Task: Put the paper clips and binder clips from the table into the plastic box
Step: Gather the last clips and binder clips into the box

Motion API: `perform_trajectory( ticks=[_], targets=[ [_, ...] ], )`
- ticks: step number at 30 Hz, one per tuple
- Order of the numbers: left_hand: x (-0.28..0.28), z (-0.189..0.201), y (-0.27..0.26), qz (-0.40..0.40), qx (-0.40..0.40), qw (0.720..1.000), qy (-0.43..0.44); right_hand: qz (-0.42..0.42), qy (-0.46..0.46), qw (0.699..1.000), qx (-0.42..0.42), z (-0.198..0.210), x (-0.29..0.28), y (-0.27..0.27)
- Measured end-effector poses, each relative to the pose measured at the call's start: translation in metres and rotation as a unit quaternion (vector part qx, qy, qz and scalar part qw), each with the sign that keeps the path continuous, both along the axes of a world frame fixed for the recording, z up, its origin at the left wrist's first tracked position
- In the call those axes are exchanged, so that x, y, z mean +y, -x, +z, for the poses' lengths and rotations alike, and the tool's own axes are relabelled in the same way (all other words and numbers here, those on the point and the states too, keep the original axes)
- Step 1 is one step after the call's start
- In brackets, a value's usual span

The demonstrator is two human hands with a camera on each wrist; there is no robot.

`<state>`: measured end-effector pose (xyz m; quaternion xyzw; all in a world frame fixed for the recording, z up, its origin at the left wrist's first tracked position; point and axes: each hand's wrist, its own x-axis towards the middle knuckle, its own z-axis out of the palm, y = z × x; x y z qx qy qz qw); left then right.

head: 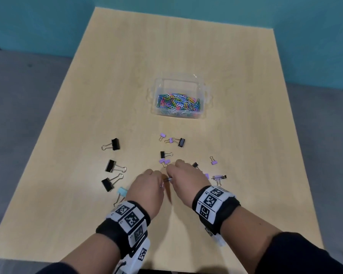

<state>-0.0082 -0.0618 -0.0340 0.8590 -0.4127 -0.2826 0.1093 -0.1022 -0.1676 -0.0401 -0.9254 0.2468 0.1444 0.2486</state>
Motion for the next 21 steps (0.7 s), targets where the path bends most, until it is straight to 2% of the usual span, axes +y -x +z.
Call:
perform_trajectory(
  ticks=[5,11,14,17,19,21],
  targets=[
    [0.002,-0.003,-0.001,-0.013,0.000,1.000,-0.017,-0.026,-0.019,0.999,0.021,0.004,0.004,0.003],
    [0.005,0.003,0.009,-0.089,-0.044,0.994,-0.036,-0.022,-0.036,0.999,0.028,0.003,0.012,0.010],
    [0.009,0.000,0.014,-0.124,-0.054,0.991,-0.012,-0.004,-0.047,0.999,0.014,0.003,0.015,0.013],
    [0.006,0.003,0.009,-0.088,-0.016,0.996,-0.019,-0.020,-0.052,0.998,-0.004,0.004,0.011,0.015],
    [-0.006,0.009,-0.005,-0.011,0.039,0.999,-0.014,-0.077,-0.075,0.994,-0.016,0.012,-0.006,0.010],
    [-0.030,0.018,-0.028,0.044,0.040,0.998,0.020,-0.145,-0.077,0.985,-0.051,0.024,-0.035,-0.004]
  ],
)
